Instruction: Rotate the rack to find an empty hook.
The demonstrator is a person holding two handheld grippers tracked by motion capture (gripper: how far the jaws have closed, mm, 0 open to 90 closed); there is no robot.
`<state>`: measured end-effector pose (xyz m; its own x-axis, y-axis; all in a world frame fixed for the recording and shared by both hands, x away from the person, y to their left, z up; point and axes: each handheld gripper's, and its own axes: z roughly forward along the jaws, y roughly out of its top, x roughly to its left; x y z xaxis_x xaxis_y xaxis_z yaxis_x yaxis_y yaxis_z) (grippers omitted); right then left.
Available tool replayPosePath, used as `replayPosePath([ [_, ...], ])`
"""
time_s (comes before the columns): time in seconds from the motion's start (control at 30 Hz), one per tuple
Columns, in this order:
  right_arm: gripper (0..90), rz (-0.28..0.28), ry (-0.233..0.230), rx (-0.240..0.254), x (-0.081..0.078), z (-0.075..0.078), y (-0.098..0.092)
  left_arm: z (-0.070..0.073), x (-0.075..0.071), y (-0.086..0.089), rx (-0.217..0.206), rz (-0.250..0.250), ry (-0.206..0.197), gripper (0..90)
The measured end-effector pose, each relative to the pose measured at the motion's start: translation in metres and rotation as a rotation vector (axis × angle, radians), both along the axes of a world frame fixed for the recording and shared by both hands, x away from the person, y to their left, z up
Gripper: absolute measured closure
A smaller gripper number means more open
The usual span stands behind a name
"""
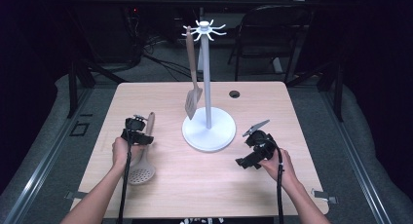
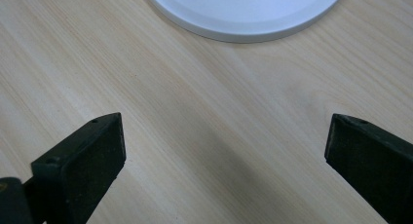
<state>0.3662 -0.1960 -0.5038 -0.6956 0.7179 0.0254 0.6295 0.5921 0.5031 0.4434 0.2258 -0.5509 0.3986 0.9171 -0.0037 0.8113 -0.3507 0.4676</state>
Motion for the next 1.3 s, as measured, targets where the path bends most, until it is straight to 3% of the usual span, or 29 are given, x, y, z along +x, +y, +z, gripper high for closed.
replayPosePath([
  [0.17, 1.0, 0.002, 0.002, 0.001, 0.000, 0.000, 0.000, -0.004, 0.003, 0.003, 0.006, 0.001, 0.014, 63.6],
  [0.57, 1.0, 0.003, 0.005, 0.000, -0.001, 0.002, 0.001, -0.004, 0.004, 0.007, -0.024, -0.006, 0.032, 65.0],
  [1.0, 1.0, -0.005, 0.004, 0.008, -0.002, 0.001, 0.001, 0.000, -0.003, 0.014, -0.027, -0.066, 0.101, 68.0],
  [1.3, 1.0, 0.002, 0.010, 0.005, -0.002, 0.001, 0.000, 0.002, -0.006, 0.013, 0.000, -0.108, 0.137, 68.7],
])
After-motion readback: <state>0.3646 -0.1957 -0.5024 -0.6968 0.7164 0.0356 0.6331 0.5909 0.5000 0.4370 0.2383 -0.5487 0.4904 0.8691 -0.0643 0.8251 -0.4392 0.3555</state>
